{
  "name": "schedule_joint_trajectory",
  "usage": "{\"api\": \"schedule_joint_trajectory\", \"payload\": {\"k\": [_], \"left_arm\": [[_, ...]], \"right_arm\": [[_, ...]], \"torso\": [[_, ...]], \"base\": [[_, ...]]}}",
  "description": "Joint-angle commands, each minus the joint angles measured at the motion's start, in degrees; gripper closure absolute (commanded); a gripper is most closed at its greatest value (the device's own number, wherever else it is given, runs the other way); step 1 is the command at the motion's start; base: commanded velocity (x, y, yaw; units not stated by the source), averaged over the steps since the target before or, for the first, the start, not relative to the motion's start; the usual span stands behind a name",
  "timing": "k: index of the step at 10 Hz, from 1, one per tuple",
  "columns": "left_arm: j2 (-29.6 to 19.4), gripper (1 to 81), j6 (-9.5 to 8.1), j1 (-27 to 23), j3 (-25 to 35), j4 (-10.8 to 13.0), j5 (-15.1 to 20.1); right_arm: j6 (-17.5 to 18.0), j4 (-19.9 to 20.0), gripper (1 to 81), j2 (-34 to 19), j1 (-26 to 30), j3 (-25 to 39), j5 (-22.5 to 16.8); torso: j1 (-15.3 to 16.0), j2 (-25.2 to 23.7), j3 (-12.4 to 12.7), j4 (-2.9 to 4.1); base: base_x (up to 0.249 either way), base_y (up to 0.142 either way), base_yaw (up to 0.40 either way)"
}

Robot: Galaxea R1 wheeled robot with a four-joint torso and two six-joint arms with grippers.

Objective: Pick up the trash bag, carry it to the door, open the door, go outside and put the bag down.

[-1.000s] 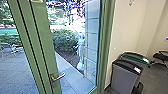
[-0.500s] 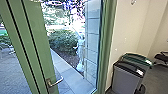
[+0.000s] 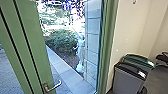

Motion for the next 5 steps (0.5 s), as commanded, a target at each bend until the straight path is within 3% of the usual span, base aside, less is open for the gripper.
{"api": "schedule_joint_trajectory", "payload": {"k": [1, 5], "left_arm": [[-0.19, 81.1, 0.53, -3.08, -0.13, 0.05, 3.43], [-0.19, 81.1, 0.44, -2.90, -0.13, -0.04, 3.34]], "right_arm": [[-0.22, -0.30, 1.0, 0.33, 1.70, 0.24, -2.80], [-0.21, -0.22, 1.0, 0.33, 1.78, 0.24, -2.80]], "torso": [[0.00, 0.00, 0.00, 0.00], [0.04, 0.02, 0.00, 0.00]], "base": [[0.086, 0.000, 0.000], [0.000, 0.000, 0.000]]}}
